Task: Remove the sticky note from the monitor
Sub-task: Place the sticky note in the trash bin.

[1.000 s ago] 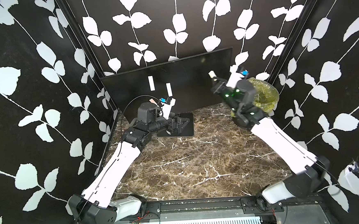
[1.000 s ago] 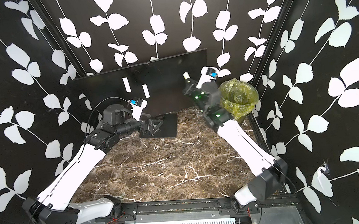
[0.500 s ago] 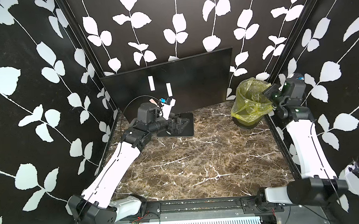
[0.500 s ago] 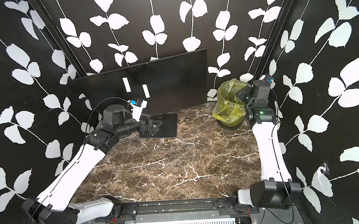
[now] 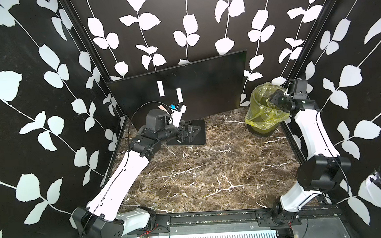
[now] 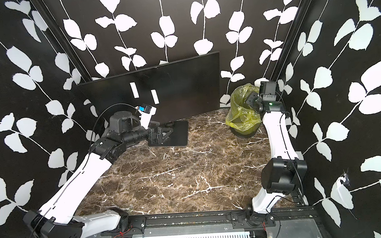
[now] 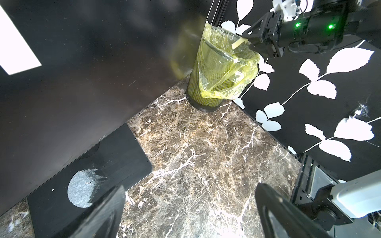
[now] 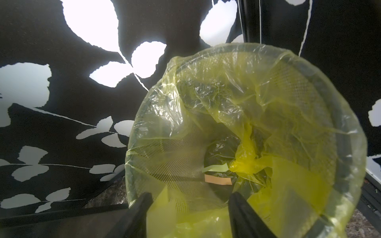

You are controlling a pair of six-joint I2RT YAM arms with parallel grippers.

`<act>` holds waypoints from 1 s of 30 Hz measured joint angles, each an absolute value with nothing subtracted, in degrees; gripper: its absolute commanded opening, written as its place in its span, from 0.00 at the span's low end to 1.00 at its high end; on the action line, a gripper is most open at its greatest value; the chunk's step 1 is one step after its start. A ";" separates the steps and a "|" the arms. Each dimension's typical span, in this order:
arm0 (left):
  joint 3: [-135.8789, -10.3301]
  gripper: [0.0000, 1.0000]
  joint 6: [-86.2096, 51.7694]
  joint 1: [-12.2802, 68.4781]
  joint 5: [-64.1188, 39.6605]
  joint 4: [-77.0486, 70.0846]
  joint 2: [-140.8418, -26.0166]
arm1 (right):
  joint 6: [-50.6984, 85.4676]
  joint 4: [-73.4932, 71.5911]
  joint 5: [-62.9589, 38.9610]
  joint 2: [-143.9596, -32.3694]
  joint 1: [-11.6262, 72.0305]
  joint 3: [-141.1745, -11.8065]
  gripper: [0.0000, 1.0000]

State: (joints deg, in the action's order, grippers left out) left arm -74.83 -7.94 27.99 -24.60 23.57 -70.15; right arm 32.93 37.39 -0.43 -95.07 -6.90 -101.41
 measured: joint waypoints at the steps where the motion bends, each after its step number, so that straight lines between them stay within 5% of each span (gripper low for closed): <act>1: -74.83 0.99 -7.94 27.99 -24.60 23.59 -70.15 | 32.51 37.78 -0.38 -95.07 -6.74 -102.13 0.64; 11: -74.83 0.99 -7.94 25.23 -24.69 24.49 -69.69 | 27.40 42.81 3.38 -96.95 -6.61 -108.55 0.64; 20: -74.83 0.99 -8.54 24.32 -25.74 24.75 -68.51 | 9.43 51.99 14.11 -108.22 -4.23 -122.39 0.76; 30: -74.83 0.99 -8.56 24.32 -25.96 25.52 -68.51 | 6.33 48.86 3.79 -105.60 -3.79 -115.57 0.88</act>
